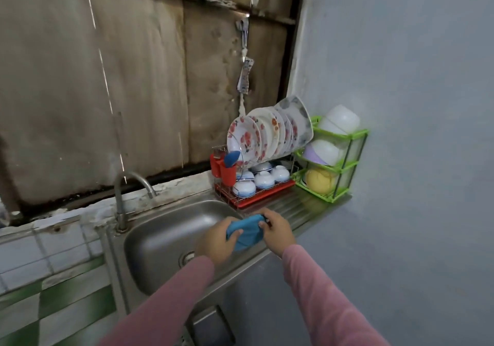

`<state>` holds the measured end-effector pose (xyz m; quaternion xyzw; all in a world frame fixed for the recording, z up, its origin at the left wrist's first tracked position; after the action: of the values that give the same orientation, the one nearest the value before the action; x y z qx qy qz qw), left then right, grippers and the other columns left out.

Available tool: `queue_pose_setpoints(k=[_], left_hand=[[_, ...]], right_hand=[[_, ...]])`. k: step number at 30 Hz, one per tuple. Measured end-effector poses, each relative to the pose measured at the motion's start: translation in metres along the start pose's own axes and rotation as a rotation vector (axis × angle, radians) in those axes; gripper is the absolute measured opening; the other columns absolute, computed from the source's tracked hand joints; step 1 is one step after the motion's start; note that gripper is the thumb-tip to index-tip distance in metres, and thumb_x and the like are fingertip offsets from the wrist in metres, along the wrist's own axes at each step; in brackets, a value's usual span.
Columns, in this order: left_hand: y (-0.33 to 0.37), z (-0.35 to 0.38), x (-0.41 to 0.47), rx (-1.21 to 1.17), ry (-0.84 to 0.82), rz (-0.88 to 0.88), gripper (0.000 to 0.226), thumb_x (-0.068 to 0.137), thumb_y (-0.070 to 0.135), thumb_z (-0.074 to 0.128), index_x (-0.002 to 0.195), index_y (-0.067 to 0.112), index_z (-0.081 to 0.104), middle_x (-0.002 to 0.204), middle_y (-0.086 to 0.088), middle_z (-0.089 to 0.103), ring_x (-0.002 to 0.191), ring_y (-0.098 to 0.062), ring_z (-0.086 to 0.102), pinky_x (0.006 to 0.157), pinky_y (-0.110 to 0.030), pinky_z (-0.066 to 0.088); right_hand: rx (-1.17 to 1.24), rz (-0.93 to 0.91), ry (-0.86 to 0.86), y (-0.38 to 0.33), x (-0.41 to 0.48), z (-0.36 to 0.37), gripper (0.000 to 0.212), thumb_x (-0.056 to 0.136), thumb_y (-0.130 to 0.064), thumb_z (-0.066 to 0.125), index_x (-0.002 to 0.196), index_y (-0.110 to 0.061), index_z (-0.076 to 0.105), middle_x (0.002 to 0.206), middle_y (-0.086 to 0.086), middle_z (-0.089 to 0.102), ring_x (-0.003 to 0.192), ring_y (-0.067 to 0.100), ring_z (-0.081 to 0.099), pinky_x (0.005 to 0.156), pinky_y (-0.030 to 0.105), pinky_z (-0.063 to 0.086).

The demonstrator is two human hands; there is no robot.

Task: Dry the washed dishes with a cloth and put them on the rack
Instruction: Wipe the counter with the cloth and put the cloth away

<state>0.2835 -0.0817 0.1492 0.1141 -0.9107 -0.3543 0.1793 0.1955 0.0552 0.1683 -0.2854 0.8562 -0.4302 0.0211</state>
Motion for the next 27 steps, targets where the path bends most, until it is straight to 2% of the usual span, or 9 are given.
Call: queue_pose_setpoints(k=[2, 5, 9, 14, 18, 20, 24, 27], left_hand=[[0.007, 0.018, 0.017, -0.023, 0.011, 0.004, 0.006, 0.097, 0.035, 0.055, 0.101, 0.04, 0.055, 0.091, 0.017, 0.062, 0.082, -0.006, 0.059, 0.068, -0.02, 0.044], [0.009, 0.047, 0.048, -0.029, -0.014, 0.01, 0.006, 0.097, 0.035, 0.055, 0.099, 0.041, 0.055, 0.089, 0.02, 0.06, 0.081, 0.002, 0.057, 0.065, -0.015, 0.04], [0.005, 0.085, 0.104, -0.043, -0.036, 0.01, 0.007, 0.096, 0.039, 0.055, 0.102, 0.042, 0.058, 0.096, 0.021, 0.062, 0.086, 0.001, 0.058, 0.067, -0.017, 0.042], [-0.005, 0.123, 0.172, -0.083, -0.013, -0.073, 0.006, 0.095, 0.043, 0.056, 0.1, 0.046, 0.054, 0.094, 0.024, 0.06, 0.088, -0.004, 0.059, 0.076, -0.027, 0.049], [-0.028, 0.147, 0.219, -0.198, -0.034, -0.155, 0.009, 0.091, 0.047, 0.057, 0.099, 0.049, 0.055, 0.097, 0.022, 0.062, 0.091, -0.008, 0.063, 0.079, -0.038, 0.058], [-0.039, 0.158, 0.233, -0.22, -0.03, -0.188, 0.009, 0.091, 0.047, 0.058, 0.097, 0.052, 0.054, 0.096, 0.02, 0.063, 0.089, -0.008, 0.064, 0.078, -0.038, 0.058], [-0.05, 0.175, 0.241, -0.215, -0.011, -0.242, 0.008, 0.096, 0.038, 0.059, 0.102, 0.04, 0.056, 0.099, 0.008, 0.065, 0.089, -0.012, 0.062, 0.081, -0.032, 0.052], [-0.062, 0.188, 0.247, -0.241, -0.021, -0.279, 0.007, 0.094, 0.038, 0.061, 0.1, 0.033, 0.059, 0.099, 0.004, 0.066, 0.091, -0.017, 0.063, 0.084, -0.037, 0.053]], right_hand=[[-0.013, 0.016, 0.009, 0.022, 0.013, -0.011, 0.024, 0.093, 0.001, 0.053, 0.111, -0.007, 0.067, 0.11, 0.01, 0.062, 0.1, 0.02, 0.052, 0.085, 0.023, 0.038], [-0.036, 0.041, 0.005, 0.057, 0.037, -0.021, 0.026, 0.094, -0.001, 0.053, 0.116, -0.007, 0.066, 0.114, 0.014, 0.058, 0.106, 0.025, 0.052, 0.096, 0.027, 0.039], [-0.019, 0.08, 0.011, 0.098, 0.081, -0.037, 0.029, 0.097, -0.005, 0.051, 0.123, -0.011, 0.064, 0.114, 0.009, 0.046, 0.102, 0.02, 0.047, 0.101, 0.023, 0.034], [-0.031, 0.107, -0.033, 0.136, 0.153, -0.047, 0.028, 0.098, -0.007, 0.05, 0.121, -0.016, 0.064, 0.113, 0.013, 0.05, 0.101, 0.025, 0.051, 0.091, 0.02, 0.034], [-0.048, 0.129, -0.123, 0.157, 0.206, -0.046, 0.03, 0.098, -0.004, 0.047, 0.12, -0.017, 0.063, 0.118, 0.014, 0.054, 0.106, 0.027, 0.053, 0.098, 0.034, 0.046], [-0.059, 0.144, -0.195, 0.17, 0.224, -0.041, 0.03, 0.099, -0.005, 0.046, 0.122, -0.017, 0.061, 0.12, 0.012, 0.058, 0.11, 0.029, 0.055, 0.094, 0.034, 0.046], [-0.087, 0.153, -0.348, 0.197, 0.251, -0.023, 0.029, 0.099, -0.007, 0.047, 0.123, -0.017, 0.06, 0.12, 0.01, 0.063, 0.111, 0.027, 0.058, 0.085, 0.026, 0.041], [-0.11, 0.153, -0.44, 0.212, 0.269, -0.012, 0.03, 0.099, -0.007, 0.047, 0.125, -0.015, 0.059, 0.12, 0.012, 0.062, 0.109, 0.027, 0.057, 0.085, 0.026, 0.042]])
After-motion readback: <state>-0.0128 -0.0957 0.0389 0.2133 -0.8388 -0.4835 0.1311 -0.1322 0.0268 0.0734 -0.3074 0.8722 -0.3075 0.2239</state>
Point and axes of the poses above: each hand's wrist, its own x-axis towards the middle knuckle, its own z-axis out of the palm, y = z × x, the point moved 6 cm from there along x, towards the middle knuckle
